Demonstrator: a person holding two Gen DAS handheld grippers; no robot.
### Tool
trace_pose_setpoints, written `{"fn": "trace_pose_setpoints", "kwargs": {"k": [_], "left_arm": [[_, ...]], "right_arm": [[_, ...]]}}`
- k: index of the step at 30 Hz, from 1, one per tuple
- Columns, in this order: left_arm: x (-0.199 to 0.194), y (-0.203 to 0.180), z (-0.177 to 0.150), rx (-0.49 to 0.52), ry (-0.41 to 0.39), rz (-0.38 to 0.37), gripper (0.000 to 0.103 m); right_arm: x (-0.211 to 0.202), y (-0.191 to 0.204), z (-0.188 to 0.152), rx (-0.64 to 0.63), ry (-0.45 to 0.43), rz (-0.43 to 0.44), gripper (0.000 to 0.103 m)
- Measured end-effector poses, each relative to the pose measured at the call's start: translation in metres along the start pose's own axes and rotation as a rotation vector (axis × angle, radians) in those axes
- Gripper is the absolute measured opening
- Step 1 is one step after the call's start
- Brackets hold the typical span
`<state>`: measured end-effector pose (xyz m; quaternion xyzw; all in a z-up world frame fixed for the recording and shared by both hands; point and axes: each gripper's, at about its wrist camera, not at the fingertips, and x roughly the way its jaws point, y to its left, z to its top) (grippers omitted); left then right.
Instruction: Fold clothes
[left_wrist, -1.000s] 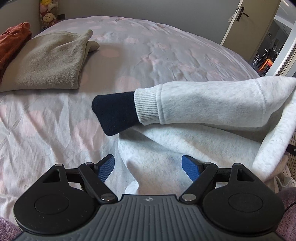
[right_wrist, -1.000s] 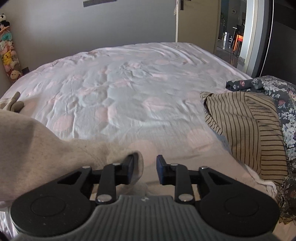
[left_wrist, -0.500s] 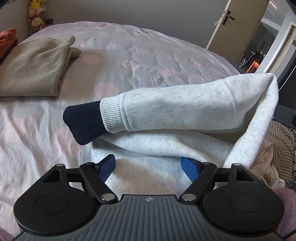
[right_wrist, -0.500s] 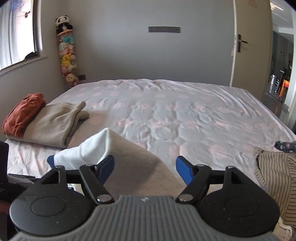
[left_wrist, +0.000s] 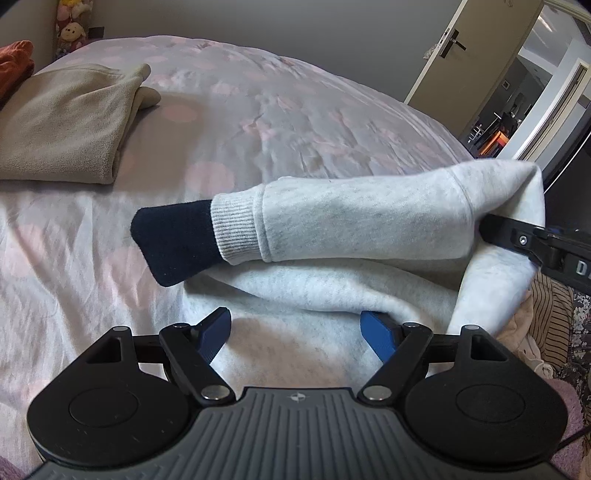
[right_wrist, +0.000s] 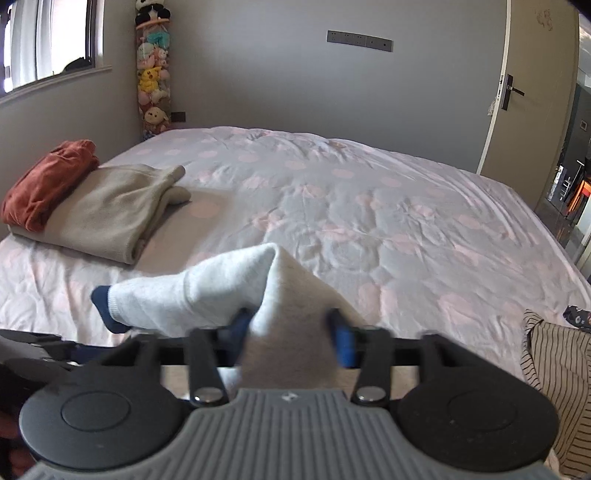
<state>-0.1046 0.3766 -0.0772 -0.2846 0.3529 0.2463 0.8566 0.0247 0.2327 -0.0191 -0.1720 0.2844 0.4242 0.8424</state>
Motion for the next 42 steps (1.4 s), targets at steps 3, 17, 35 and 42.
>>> {"fn": "trace_pose_setpoints", "kwargs": {"k": [3, 17, 35, 42], "left_arm": [[-0.007, 0.01, 0.002, -0.009, -0.016, 0.01, 0.077], [0.001, 0.018, 0.01, 0.01, 0.012, 0.05, 0.077], [0.091, -0.049, 0.045, 0.504, 0.073, -0.025, 0.077], [0.119, -0.063, 0.049, 0.677, 0.097, -0.083, 0.077]], "right_arm": [[-0.004, -0.031, 0.002, 0.068, -0.026, -0.037, 0.006], [-0.027, -0.192, -0.057, 0.287, 0.068, -0.372, 0.006], [-0.042, -0.234, -0.106, 0.312, 0.159, -0.314, 0.044], [-0.05, -0.186, -0.072, -0.023, 0.077, -0.16, 0.063]]}}
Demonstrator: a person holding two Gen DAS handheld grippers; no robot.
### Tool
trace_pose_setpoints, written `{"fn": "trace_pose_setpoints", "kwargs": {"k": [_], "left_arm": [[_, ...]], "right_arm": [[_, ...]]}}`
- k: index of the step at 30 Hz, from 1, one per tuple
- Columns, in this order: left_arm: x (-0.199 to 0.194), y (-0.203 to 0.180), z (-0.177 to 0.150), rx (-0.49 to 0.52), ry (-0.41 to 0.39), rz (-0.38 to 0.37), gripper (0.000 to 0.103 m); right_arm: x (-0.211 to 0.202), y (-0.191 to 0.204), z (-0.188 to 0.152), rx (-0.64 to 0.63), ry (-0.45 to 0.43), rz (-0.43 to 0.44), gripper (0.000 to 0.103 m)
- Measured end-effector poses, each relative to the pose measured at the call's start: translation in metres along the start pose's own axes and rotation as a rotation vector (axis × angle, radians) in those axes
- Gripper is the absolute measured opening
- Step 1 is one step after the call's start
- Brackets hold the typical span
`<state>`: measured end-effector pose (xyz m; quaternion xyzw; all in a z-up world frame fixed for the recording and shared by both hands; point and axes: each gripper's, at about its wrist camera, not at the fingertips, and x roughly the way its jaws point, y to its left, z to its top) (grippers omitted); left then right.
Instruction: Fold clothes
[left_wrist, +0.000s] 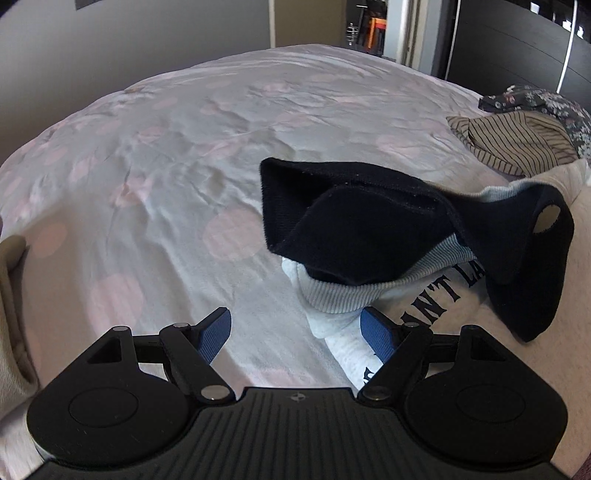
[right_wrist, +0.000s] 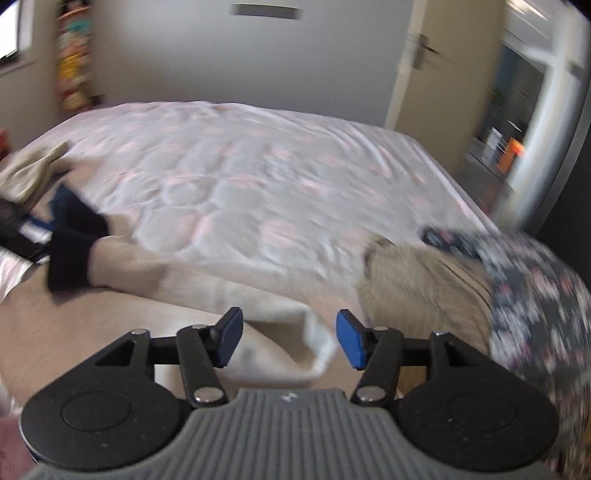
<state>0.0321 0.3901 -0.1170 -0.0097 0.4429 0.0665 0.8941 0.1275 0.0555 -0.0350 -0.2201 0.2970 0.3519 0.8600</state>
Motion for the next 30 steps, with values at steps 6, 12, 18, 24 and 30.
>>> {"fn": "trace_pose_setpoints", "kwargs": {"k": [6, 12, 18, 24, 30], "left_arm": [[0.017, 0.005, 0.015, 0.06, -0.022, -0.03, 0.077], [0.038, 0.012, 0.021, 0.004, -0.04, -0.12, 0.06], [0.034, 0.015, 0.022, -0.088, -0.087, -0.168, 0.024], [-0.007, 0.016, 0.034, -0.198, -0.211, -0.087, 0.015], [-0.093, 0.021, 0.032, -0.259, -0.384, 0.031, 0.013]], "right_arm": [[0.033, 0.051, 0.023, -0.289, -0.016, 0.085, 0.069], [0.076, 0.062, 0.035, -0.316, 0.063, 0.178, 0.056], [0.091, 0.055, 0.039, -0.22, 0.102, 0.149, 0.008], [0.058, 0.055, 0.081, -0.168, -0.096, 0.012, 0.006], [-0.001, 0.078, 0.134, -0.196, -0.32, -0.033, 0.006]]}}
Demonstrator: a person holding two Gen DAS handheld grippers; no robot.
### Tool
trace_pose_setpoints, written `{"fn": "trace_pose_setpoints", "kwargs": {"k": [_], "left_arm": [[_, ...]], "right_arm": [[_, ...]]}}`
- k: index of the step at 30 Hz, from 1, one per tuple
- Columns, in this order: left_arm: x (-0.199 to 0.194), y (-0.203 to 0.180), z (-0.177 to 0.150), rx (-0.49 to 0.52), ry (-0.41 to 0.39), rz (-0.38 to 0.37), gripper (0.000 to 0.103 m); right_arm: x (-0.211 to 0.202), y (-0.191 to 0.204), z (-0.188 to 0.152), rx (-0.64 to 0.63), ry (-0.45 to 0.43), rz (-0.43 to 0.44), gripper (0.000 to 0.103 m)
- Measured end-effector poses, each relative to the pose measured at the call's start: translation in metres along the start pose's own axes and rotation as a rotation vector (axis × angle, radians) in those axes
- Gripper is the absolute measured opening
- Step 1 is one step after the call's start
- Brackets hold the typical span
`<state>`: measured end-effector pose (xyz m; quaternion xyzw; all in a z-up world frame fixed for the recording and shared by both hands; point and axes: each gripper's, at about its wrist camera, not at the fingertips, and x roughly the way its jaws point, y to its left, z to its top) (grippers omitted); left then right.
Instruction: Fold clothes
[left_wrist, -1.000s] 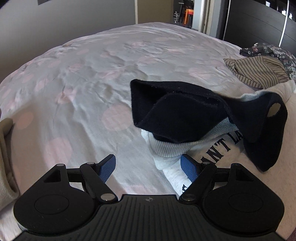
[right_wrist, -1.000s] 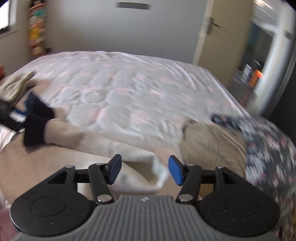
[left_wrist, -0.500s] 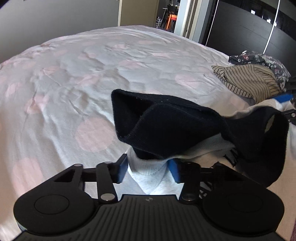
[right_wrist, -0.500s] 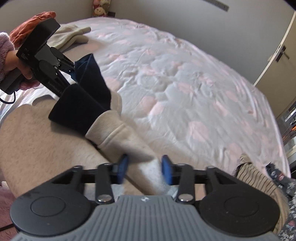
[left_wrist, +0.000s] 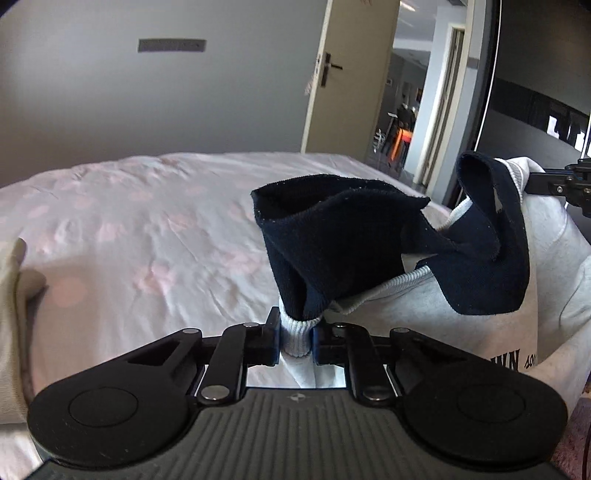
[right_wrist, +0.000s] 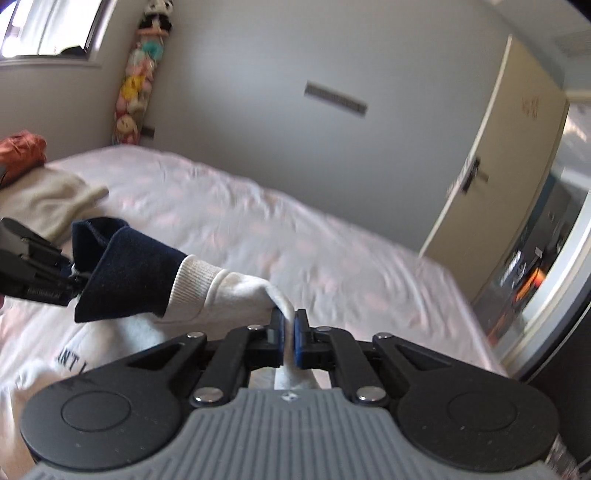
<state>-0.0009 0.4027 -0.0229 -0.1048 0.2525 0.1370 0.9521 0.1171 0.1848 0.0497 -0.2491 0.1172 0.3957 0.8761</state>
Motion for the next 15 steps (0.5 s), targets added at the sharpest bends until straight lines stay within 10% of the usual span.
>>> {"fn": "trace_pose_setpoints", "kwargs": {"k": [15], "left_arm": [[-0.257, 0.001, 0.071, -0.11, -0.619, 0.32, 0.011]], "right_arm": [[-0.141, 0.058, 0.147, -0.035, -0.533, 0.027, 0.006]]}}
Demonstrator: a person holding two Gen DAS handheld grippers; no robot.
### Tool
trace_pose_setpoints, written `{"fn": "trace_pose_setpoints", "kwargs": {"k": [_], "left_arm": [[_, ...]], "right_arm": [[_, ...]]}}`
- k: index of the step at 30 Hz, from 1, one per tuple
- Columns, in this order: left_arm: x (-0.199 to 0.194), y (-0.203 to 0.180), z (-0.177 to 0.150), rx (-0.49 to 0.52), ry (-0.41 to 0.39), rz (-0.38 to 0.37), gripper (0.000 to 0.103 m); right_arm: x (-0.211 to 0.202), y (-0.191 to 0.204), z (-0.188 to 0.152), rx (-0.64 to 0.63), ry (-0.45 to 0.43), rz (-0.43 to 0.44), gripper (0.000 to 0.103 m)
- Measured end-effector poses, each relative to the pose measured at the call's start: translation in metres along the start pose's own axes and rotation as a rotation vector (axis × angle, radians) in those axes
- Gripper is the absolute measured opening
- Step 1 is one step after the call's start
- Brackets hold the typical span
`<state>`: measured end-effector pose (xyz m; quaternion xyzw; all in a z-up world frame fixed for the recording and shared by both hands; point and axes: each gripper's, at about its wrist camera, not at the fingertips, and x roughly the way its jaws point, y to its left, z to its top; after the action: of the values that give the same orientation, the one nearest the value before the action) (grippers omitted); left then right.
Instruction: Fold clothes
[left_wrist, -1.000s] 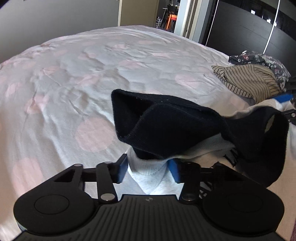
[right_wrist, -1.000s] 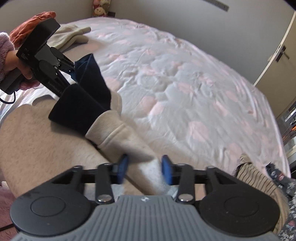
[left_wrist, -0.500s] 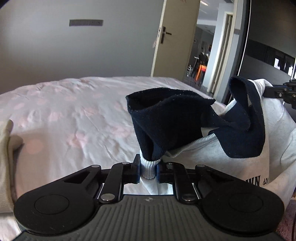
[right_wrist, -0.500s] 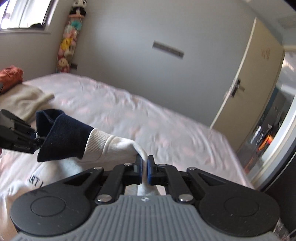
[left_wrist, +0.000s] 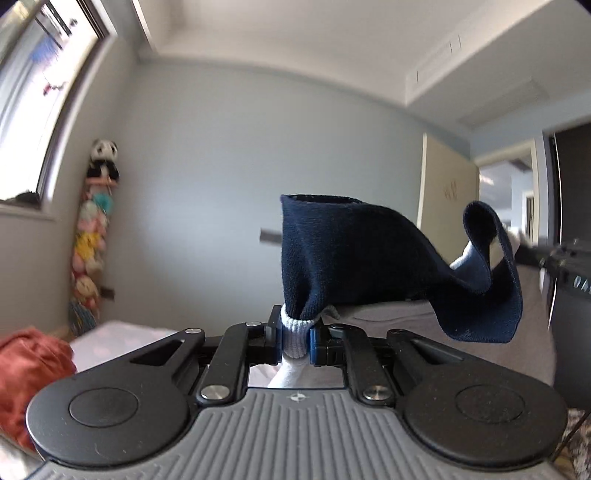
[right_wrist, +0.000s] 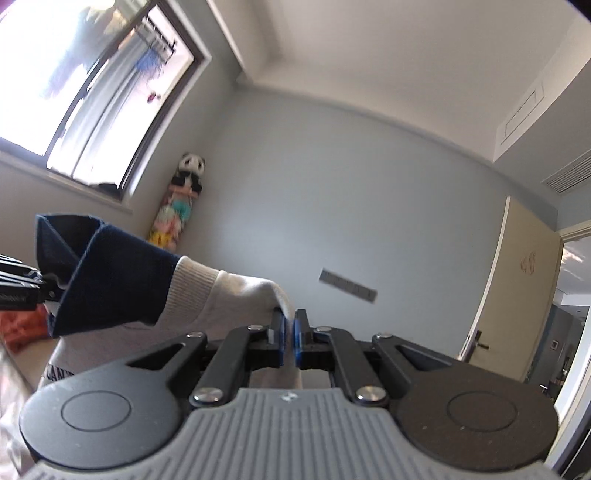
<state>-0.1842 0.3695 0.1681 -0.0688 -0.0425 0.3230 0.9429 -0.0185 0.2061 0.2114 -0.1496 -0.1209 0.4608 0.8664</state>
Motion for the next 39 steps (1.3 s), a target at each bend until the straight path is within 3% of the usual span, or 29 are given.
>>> {"fn": "trace_pose_setpoints", "kwargs": {"k": [4, 7, 17, 26, 29, 33, 39], "left_arm": [[-0.011, -0.005, 0.01, 0.035, 0.018, -0.03, 0.011], [-0.006, -0.009, -0.007, 0.053, 0.088, -0.045, 0.011], [0.032, -0.026, -0.14, 0.027, 0.476, -0.139, 0.011], [0.068, -0.03, -0.236, 0.069, 0.736, -0.193, 0.013], [0.061, -0.04, -0.266, 0.08, 0.783, -0.214, 0.016], [0.053, -0.045, -0.28, 0.098, 0.803, -0.241, 0.02], [0.036, -0.047, -0.271, 0.092, 0.795, -0.286, 0.042]], "right_arm": [[-0.01, -0.001, 0.003, 0.049, 0.016, -0.001, 0.006], [-0.011, -0.003, -0.021, 0.1, 0.106, 0.017, 0.006], [-0.017, 0.002, -0.16, 0.191, 0.47, -0.068, 0.006], [-0.015, 0.016, -0.273, 0.256, 0.743, -0.147, 0.006], [-0.007, 0.021, -0.3, 0.279, 0.812, -0.157, 0.006], [-0.002, 0.017, -0.326, 0.31, 0.878, -0.165, 0.006], [-0.001, -0.003, -0.349, 0.46, 0.948, -0.177, 0.007]]}}
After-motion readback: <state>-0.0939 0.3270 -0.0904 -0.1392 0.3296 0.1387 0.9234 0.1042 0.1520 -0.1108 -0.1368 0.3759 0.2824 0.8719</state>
